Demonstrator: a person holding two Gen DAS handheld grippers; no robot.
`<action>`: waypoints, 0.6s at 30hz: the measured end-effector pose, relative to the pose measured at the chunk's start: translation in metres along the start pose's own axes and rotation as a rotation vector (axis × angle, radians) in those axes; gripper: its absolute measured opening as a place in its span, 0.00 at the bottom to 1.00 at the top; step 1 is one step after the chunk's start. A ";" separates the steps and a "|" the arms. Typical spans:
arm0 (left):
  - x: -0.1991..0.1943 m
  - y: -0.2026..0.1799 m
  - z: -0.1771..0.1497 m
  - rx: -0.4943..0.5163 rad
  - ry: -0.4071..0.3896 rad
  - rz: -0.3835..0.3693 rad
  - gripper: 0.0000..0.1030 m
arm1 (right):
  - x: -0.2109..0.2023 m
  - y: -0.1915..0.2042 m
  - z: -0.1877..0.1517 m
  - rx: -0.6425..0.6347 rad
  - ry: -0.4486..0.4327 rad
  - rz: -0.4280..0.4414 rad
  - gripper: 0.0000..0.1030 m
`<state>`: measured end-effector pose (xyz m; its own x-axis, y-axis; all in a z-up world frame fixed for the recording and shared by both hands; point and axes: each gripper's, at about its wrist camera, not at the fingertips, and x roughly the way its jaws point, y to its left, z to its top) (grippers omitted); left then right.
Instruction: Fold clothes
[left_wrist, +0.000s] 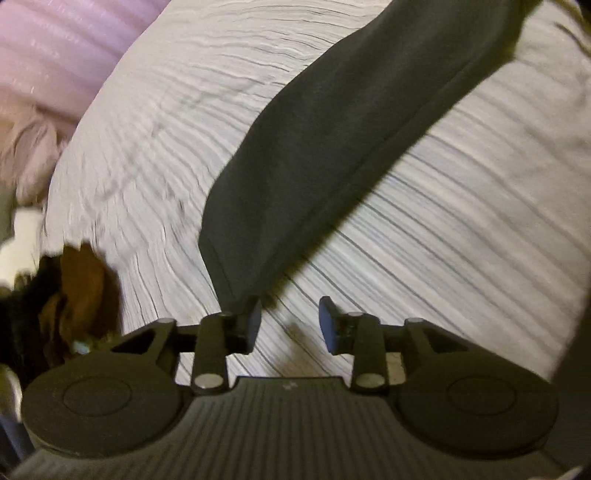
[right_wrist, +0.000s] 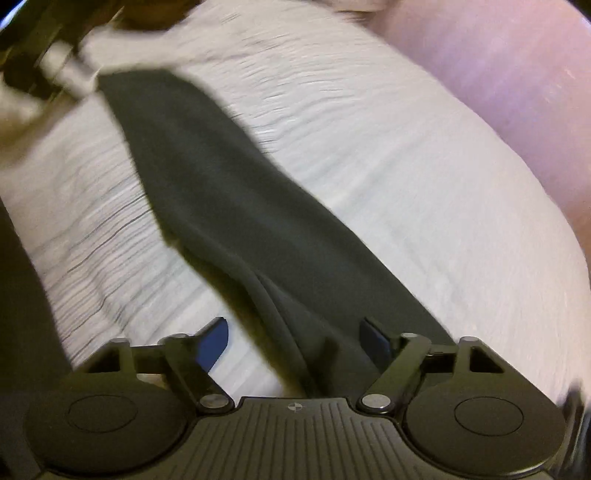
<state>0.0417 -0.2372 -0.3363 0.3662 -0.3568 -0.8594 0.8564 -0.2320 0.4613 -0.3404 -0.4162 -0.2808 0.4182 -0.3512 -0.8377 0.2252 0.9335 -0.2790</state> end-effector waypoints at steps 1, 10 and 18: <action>-0.008 -0.004 -0.002 -0.035 0.006 -0.028 0.30 | -0.013 -0.012 -0.015 0.073 0.008 -0.020 0.75; -0.072 -0.102 0.046 0.047 -0.109 -0.211 0.38 | -0.078 -0.166 -0.198 0.746 0.188 -0.227 0.75; -0.076 -0.212 0.179 0.338 -0.401 -0.189 0.62 | -0.089 -0.246 -0.314 1.114 0.263 -0.271 0.75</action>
<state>-0.2326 -0.3234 -0.3292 -0.0062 -0.5818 -0.8133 0.7054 -0.5790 0.4089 -0.7091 -0.5917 -0.2848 0.0734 -0.3811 -0.9216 0.9785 0.2062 -0.0073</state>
